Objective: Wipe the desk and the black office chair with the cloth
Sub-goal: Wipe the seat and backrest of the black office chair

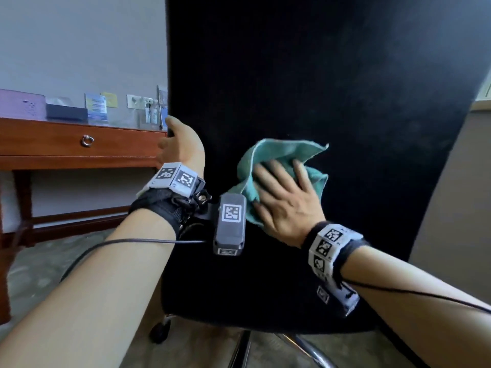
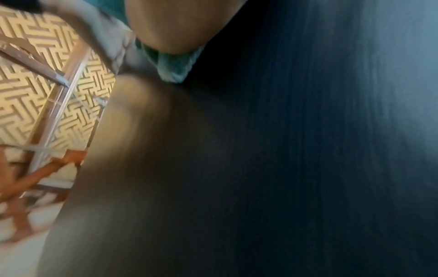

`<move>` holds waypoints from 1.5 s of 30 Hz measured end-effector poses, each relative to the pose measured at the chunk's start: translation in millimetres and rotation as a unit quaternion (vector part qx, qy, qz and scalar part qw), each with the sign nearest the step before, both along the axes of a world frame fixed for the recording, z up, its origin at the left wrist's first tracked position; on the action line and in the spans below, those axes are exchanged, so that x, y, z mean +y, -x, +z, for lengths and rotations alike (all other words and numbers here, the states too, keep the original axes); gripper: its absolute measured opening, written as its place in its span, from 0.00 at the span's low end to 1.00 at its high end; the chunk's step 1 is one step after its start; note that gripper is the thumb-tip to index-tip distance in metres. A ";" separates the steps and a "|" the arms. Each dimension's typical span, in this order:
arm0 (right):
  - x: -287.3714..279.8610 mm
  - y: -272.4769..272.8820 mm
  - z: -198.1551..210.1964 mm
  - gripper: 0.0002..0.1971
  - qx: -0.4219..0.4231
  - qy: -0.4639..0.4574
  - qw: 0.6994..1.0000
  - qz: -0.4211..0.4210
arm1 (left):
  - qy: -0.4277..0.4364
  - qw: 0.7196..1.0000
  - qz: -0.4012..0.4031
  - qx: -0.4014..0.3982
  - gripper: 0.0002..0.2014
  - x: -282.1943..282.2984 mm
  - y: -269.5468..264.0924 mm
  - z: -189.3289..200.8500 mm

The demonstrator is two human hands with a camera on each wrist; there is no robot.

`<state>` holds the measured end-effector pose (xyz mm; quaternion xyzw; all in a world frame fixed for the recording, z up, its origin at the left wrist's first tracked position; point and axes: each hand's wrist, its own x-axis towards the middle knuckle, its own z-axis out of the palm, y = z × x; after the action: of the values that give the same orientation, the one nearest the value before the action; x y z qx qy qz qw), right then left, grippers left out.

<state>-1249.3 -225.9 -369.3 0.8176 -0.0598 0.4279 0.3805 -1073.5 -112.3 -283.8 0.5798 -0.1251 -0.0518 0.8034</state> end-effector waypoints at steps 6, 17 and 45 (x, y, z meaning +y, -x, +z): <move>-14.4 9.0 -28.6 0.27 0.196 0.013 0.980 0.017 | -0.003 0.999 -0.021 0.027 0.36 7.3 7.6 6.2; 44.9 -81.3 86.2 0.24 0.069 0.070 0.992 0.075 | 0.063 0.987 -0.145 0.031 0.52 31.7 -50.8 65.4; 92.2 -93.2 307.9 0.25 -0.188 0.003 0.981 -0.048 | 0.243 0.925 -0.276 -0.097 0.28 48.4 8.4 196.5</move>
<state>-1156.1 -133.7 -61.4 0.7173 -0.1683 0.5556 0.3852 -1081.9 -64.0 -87.2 0.3118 -0.3659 -0.1834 0.8575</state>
